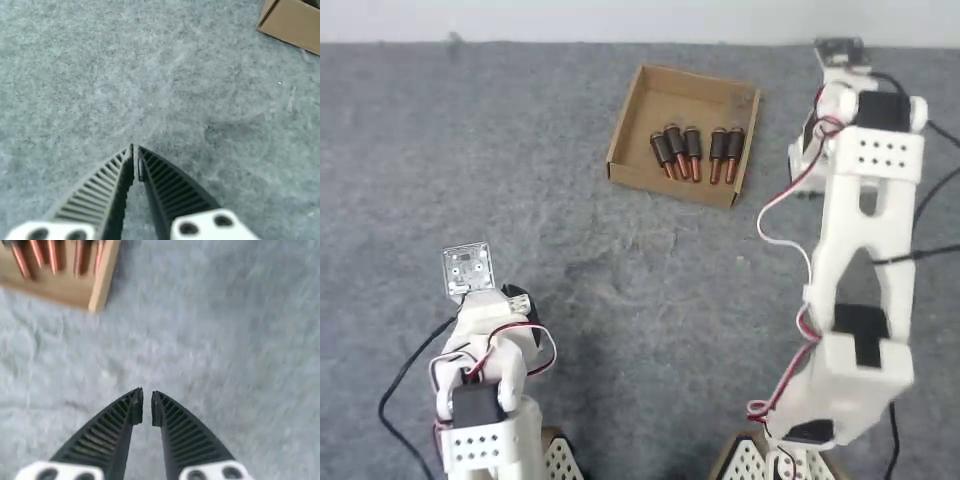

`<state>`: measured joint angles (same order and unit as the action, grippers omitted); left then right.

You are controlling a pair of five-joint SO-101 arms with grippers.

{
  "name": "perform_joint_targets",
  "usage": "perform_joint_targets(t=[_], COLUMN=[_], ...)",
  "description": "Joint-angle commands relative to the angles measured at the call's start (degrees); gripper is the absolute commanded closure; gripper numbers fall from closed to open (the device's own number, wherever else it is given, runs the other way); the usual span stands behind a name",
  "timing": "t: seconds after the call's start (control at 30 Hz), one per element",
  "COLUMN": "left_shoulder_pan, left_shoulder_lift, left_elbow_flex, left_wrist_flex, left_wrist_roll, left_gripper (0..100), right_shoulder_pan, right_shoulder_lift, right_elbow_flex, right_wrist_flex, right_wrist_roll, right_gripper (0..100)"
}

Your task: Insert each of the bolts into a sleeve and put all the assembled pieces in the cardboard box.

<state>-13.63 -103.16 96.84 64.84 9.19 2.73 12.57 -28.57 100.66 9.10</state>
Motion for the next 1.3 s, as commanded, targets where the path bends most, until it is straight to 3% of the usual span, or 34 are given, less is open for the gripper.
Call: perform_joint_targets(t=[0.0,0.3,0.77,1.1,1.27], left_shoulder_pan=[0.18,0.18,0.18,0.18,0.18], left_shoulder_lift=[-1.14,-1.14,-1.14,-1.14,-1.14], left_elbow_flex=[-0.31,-0.31,-0.31,-0.31,-0.31], left_wrist_flex=[0.18,0.18,0.18,0.18,0.26], left_wrist_roll=[-0.44,-0.44,-0.44,-0.44,-0.44], left_gripper=[99,99,99,99,99], right_shoulder_pan=[0.13,0.57,0.31,0.13,0.31], right_shoulder_lift=[-12.53,-33.01,-64.04,-74.42,-74.33], right_elbow_flex=[12.84,41.85,88.26,105.32,111.47], right_wrist_flex=[1.63,-8.31,-42.07,-53.67,-64.66], right_wrist_roll=[-0.09,2.73,2.46,2.29,2.29], right_gripper=[99.2,99.2,99.2,99.2,99.2])
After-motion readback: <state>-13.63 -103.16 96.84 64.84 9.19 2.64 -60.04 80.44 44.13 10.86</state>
